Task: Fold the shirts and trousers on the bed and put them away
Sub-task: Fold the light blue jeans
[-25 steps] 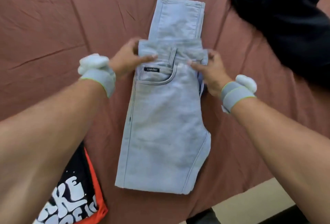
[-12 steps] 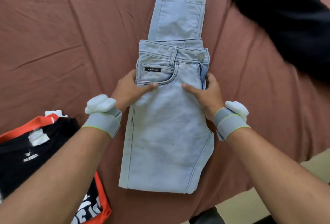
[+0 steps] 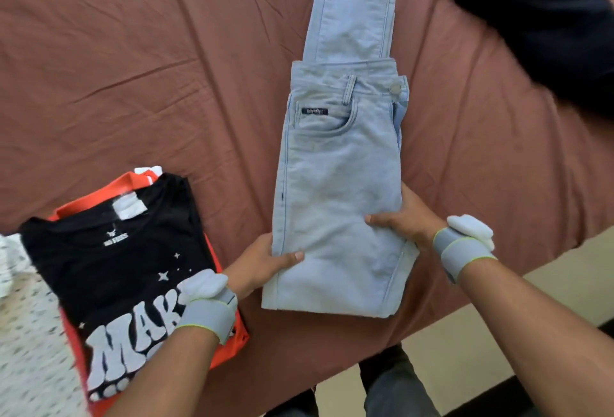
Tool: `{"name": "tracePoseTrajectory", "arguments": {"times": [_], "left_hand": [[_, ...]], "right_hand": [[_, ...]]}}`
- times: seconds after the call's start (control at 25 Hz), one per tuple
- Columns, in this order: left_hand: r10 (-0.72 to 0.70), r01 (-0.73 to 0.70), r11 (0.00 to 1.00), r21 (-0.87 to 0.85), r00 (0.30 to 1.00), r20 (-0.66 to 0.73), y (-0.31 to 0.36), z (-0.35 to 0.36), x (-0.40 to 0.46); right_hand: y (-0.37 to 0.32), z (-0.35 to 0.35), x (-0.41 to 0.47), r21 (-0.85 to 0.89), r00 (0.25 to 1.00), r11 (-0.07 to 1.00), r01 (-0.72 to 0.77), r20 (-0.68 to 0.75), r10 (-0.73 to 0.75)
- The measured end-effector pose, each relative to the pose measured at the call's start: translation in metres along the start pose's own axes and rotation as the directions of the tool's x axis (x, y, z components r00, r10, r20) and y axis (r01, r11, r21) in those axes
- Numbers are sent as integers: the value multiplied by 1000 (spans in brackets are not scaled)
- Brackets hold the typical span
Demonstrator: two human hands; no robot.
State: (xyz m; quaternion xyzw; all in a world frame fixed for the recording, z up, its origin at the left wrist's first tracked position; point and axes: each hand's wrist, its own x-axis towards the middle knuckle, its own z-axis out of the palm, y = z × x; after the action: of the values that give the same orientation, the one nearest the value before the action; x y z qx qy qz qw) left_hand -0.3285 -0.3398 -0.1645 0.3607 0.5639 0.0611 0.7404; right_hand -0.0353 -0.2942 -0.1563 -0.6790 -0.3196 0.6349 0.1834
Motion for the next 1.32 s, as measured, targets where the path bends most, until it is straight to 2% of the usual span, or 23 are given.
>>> {"name": "tracePoseTrajectory", "arguments": {"times": [0.12,0.16,0.24,0.32,0.36,0.44,0.52,0.68,0.76,0.88,0.96,1.04,1.16,1.2,1.24,1.32], "left_hand": [[-110,102,992,67,988,113,-37,26,-45],[-117,104,987,119,987,110,-43,32,-55],[-34,50,982,184,995,-89,-37,32,-54],[84,-35,987,155,945,-316,-7,17,-27],[131,-84,986,144,924,-360,13,8,-8],[216,-167,973,161,904,-369,54,-10,37],[243,-195,968,158,890,-387,91,-25,75],[292,-228,954,195,848,-442,122,-39,111],[350,-257,932,256,822,-448,120,-39,107],[416,-285,902,325,776,-474,122,-32,95],[477,-360,875,322,752,-454,130,-26,87],[567,-484,824,296,713,-413,158,-33,88],[671,-566,741,362,651,-356,222,-68,129],[655,-542,753,372,667,-355,239,-81,148],[598,-472,797,377,707,-378,246,-89,163],[453,-259,859,441,785,-422,226,-89,175]], "right_hand": [[35,11,-54,-129,995,987,-92,30,97],[41,16,-66,-151,995,984,-97,18,101],[41,19,-64,-118,996,992,-43,-81,33],[22,15,-37,-36,974,999,32,-221,-39],[10,12,-20,-19,957,997,74,-278,-76],[-18,4,17,39,940,988,147,-316,-128],[-41,-1,48,126,945,977,170,-301,-125],[-60,-5,70,-3,906,965,263,-343,-248],[-57,-5,70,23,913,958,286,-310,-265],[-56,-10,69,160,957,958,238,-205,-204],[-63,-18,65,164,958,948,271,-139,-250],[-86,-27,70,166,925,913,373,-141,-352],[-132,-44,119,125,812,827,548,-318,-490],[-144,-48,138,156,806,823,547,-363,-467],[-146,-48,152,181,835,856,485,-386,-392],[-132,-42,160,133,895,942,309,-375,-241]]}}
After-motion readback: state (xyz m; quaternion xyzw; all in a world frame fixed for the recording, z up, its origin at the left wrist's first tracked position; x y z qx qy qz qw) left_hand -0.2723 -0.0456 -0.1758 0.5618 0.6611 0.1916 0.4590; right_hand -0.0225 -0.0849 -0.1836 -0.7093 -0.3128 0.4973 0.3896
